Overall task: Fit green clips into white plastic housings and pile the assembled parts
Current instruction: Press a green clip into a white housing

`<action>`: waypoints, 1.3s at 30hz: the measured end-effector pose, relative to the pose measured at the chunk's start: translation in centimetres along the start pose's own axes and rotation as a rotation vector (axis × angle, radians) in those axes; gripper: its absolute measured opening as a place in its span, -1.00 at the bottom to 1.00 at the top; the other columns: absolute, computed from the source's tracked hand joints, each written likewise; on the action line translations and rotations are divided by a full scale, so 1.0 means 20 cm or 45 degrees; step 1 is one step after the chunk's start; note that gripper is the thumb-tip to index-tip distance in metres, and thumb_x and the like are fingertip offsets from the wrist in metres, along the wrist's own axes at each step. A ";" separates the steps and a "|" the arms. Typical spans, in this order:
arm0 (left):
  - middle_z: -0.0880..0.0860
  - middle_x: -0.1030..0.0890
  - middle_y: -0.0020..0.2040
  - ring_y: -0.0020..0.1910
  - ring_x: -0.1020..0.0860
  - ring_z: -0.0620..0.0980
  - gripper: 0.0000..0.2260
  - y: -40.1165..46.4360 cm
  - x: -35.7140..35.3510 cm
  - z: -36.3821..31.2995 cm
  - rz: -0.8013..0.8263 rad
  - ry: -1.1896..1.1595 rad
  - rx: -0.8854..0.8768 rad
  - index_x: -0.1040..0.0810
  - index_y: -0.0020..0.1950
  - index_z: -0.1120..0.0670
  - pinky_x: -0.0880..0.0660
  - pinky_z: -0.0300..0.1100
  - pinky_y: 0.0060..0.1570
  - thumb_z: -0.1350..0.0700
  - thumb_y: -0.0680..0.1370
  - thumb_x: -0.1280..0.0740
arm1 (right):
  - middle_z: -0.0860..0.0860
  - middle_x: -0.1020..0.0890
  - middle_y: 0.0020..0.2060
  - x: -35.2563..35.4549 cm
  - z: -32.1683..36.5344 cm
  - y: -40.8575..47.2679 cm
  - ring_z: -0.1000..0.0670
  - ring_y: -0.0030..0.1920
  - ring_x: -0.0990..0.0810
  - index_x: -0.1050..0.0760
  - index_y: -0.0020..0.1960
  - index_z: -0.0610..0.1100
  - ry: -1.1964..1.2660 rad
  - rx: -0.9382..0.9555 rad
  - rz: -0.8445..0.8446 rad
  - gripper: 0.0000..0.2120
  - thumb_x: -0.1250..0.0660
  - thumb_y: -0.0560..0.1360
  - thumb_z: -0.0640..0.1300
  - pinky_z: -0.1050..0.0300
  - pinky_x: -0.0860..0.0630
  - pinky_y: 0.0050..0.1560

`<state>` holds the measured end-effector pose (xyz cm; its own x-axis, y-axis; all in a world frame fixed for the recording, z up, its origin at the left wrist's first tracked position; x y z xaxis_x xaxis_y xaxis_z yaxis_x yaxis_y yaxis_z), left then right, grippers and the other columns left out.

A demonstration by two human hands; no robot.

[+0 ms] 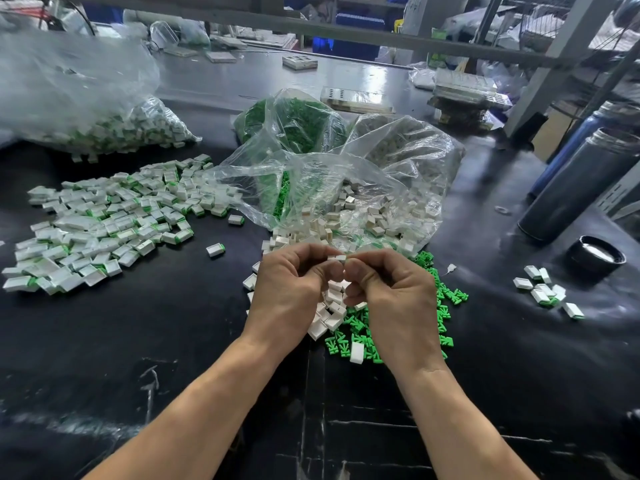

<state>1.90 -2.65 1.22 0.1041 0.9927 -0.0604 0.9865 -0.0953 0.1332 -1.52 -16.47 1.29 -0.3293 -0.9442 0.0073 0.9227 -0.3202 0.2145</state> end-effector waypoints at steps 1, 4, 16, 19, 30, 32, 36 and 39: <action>-0.03 -0.69 -0.29 -0.41 -0.52 -0.21 -0.89 0.00 0.00 -0.01 0.017 -0.014 -0.008 -0.69 -0.06 0.16 -0.47 -0.35 -0.34 0.35 0.55 -0.43 | -0.04 -0.71 -0.32 0.00 0.00 0.01 0.04 -0.39 -0.60 -0.67 -0.16 -0.12 0.053 -0.002 0.003 -0.80 -0.42 0.55 -0.36 0.19 -0.59 -0.34; -0.03 -0.69 -0.27 -0.39 -0.52 -0.19 -0.92 0.02 0.00 -0.01 0.034 -0.055 -0.028 -0.69 -0.03 0.13 -0.47 -0.36 -0.32 0.29 0.56 -0.44 | -0.10 -0.70 -0.33 0.01 0.00 0.02 0.00 -0.41 -0.58 -0.68 -0.13 -0.15 0.159 -0.047 -0.010 -0.83 -0.37 0.62 -0.26 0.15 -0.60 -0.39; 0.25 -0.61 -0.24 -0.49 -0.54 0.07 -0.90 -0.01 -0.07 0.02 0.199 -0.153 -0.045 -0.67 -0.03 0.07 -0.56 -0.06 -0.53 0.27 0.57 -0.44 | -0.15 -0.51 -0.46 -0.11 -0.09 -0.01 -0.07 -0.49 -0.39 -0.61 -0.08 -0.38 0.398 -0.501 0.198 -0.26 -0.02 0.68 0.27 0.12 -0.28 -0.51; 0.36 -0.53 -0.28 -0.49 -0.52 0.11 -0.93 -0.01 -0.08 0.03 0.258 -0.168 -0.035 -0.66 0.03 0.10 -0.57 -0.01 -0.49 0.22 0.57 -0.46 | -0.09 -0.42 -0.48 -0.11 -0.09 -0.02 -0.02 -0.51 -0.33 -0.58 -0.04 -0.39 0.493 -0.552 0.205 -0.27 0.01 0.70 0.25 0.15 -0.22 -0.53; 0.26 -0.64 -0.10 -0.32 -0.60 0.38 -0.85 -0.02 -0.11 0.02 0.295 -0.087 -0.085 -0.63 0.02 0.08 -0.62 0.12 -0.43 0.09 0.49 -0.49 | 0.05 -0.37 -0.55 -0.11 -0.06 -0.02 0.04 -0.57 -0.27 -0.57 -0.41 0.02 0.517 -0.468 0.041 -0.38 -0.04 0.72 0.13 0.26 -0.17 -0.60; 0.30 -0.63 -0.12 -0.37 -0.58 0.34 -0.85 -0.02 -0.10 0.02 0.302 -0.096 -0.078 -0.62 0.02 0.10 -0.62 0.12 -0.44 0.10 0.50 -0.48 | 0.01 -0.35 -0.53 -0.12 -0.06 -0.02 0.01 -0.55 -0.25 -0.56 -0.34 0.00 0.521 -0.469 0.047 -0.43 -0.05 0.72 0.15 0.22 -0.15 -0.57; 0.27 -0.62 -0.07 -0.39 -0.57 0.19 -0.89 -0.02 -0.09 0.02 0.326 -0.116 -0.073 -0.60 0.05 0.15 -0.62 0.11 -0.42 0.20 0.56 -0.47 | -0.02 -0.32 -0.55 -0.12 -0.07 -0.02 -0.01 -0.56 -0.23 -0.48 -0.42 -0.01 0.493 -0.498 0.096 -0.38 -0.01 0.71 0.18 0.22 -0.14 -0.56; 0.24 -0.64 -0.07 -0.29 -0.60 0.35 -0.92 -0.03 -0.10 0.01 0.329 -0.104 -0.091 -0.60 0.03 0.14 -0.63 0.05 -0.36 0.23 0.56 -0.46 | 0.01 -0.34 -0.56 -0.12 -0.06 -0.02 0.02 -0.58 -0.26 -0.46 -0.41 -0.03 0.511 -0.500 0.071 -0.41 -0.04 0.71 0.15 0.23 -0.15 -0.60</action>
<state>1.18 -4.53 1.04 0.3633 0.9269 -0.0942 0.9149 -0.3359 0.2239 -0.82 -14.26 0.01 -0.2465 -0.8915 -0.3802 0.9671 -0.2010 -0.1557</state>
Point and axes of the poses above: each hand's wrist, its own y-axis towards the middle knuckle, its own x-axis out of the back of the hand, z = x × y, the point moved 4 cm from there along y, towards the middle knuckle
